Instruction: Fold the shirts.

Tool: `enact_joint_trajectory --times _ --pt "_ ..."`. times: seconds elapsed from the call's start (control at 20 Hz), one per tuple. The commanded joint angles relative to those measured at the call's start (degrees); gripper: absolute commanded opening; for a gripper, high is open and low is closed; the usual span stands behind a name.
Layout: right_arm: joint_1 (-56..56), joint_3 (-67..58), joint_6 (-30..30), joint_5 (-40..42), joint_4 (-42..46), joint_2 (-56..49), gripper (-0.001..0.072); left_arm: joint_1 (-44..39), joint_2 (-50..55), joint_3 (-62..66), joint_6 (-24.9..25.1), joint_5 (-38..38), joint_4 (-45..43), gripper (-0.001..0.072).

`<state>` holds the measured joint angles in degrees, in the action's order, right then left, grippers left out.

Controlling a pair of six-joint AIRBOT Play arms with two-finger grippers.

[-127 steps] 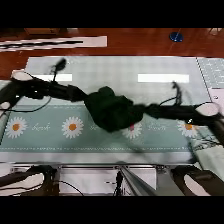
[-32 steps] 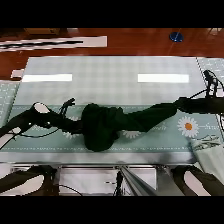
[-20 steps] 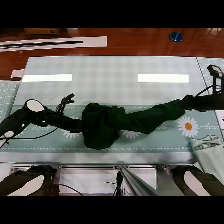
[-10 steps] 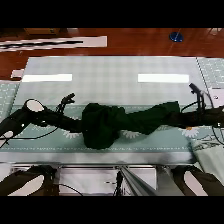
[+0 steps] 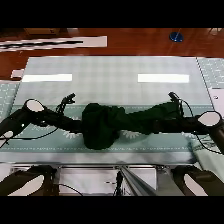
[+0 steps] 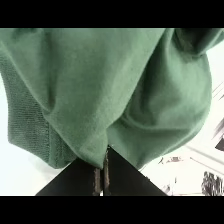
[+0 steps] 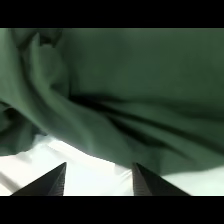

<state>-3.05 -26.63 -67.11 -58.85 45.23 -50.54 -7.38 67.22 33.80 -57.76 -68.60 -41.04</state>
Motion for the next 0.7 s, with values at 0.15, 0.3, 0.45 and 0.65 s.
enact_joint_trajectory --times 0.15,0.3,0.45,0.65 --pt "-3.6 0.4 4.6 3.6 1.6 -7.3 0.0579 0.0 0.0 0.1 1.9 -2.6 0.0 0.0027" --pt "-3.6 0.4 8.5 3.5 -2.1 -10.8 0.0578 0.0 0.0 0.1 1.8 -2.6 0.0 0.0027" --pt "-3.6 0.4 10.1 3.5 -5.0 -14.4 0.0476 0.0 0.0 0.1 1.8 -2.6 0.0 0.0027" --pt "-3.6 -0.7 10.9 3.4 -7.6 -15.6 0.0028 0.0 0.0 0.2 1.8 -2.5 0.0 0.0025"
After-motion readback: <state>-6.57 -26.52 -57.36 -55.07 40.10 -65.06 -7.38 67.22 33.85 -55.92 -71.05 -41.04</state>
